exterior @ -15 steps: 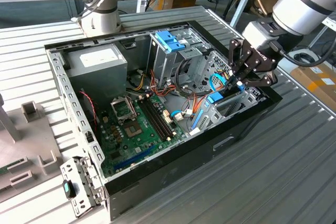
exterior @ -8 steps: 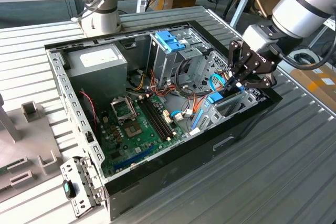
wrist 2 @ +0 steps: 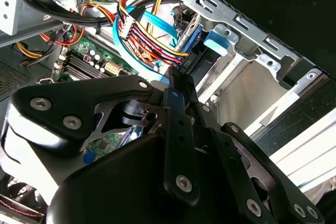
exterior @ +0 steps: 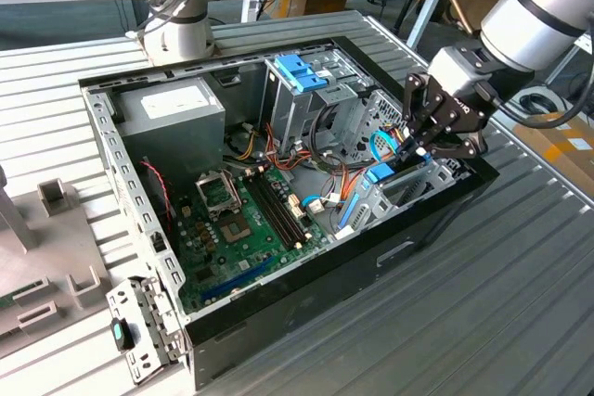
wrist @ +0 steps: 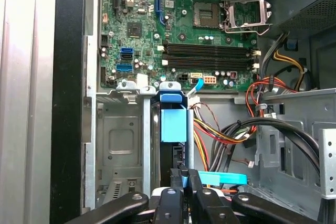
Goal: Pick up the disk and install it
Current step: 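Insert the second disk wire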
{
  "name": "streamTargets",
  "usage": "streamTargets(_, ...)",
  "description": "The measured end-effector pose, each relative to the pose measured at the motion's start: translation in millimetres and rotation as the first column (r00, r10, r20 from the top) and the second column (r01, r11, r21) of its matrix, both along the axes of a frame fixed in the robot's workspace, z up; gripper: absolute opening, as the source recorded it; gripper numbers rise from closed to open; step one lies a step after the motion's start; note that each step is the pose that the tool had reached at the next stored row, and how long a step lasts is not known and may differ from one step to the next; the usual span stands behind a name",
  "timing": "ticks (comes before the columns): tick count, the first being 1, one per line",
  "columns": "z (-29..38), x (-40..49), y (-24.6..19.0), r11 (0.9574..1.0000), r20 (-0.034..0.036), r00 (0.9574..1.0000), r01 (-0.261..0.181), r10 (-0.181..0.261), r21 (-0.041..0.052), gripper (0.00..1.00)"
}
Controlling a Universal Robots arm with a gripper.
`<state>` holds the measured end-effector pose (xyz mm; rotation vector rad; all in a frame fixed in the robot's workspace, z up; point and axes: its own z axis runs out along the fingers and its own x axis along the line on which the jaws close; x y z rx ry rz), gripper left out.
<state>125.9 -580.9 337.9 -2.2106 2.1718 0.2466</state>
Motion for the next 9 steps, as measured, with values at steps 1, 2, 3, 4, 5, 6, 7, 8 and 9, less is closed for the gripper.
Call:
streamTargets(1,-0.8,0.0,-0.3,1.0,0.0,1.0,0.0,0.0,0.0001,0.16)
streamTargets(2,-1.6,0.0,-0.6,1.0,-0.0001,1.0,0.0,0.0,-0.0001,0.16)
streamTargets(3,-2.4,0.0,-0.8,1.0,0.0,1.0,0.0,0.0,0.0001,0.16)
streamTargets(4,-2.7,0.0,-1.0,1.0,0.0,1.0,0.0,0.0,-0.0001,0.16)
streamTargets(5,-3.0,0.0,-1.0,1.0,0.0,1.0,0.0,0.0,-0.0001,0.16)
streamTargets(6,-3.4,0.0,-1.1,1.0,0.0,1.0,0.0,0.0,-0.0002,0.16)
streamTargets(7,-3.8,0.0,-1.2,1.0,0.0,1.0,0.0,0.0,0.0001,0.16)
streamTargets(8,-3.9,0.0,-1.1,1.0,0.0,1.0,0.0,0.0,0.0002,0.16)
streamTargets(9,-3.9,0.0,-1.2,1.0,0.0,1.0,0.0,0.0,0.0002,0.16)
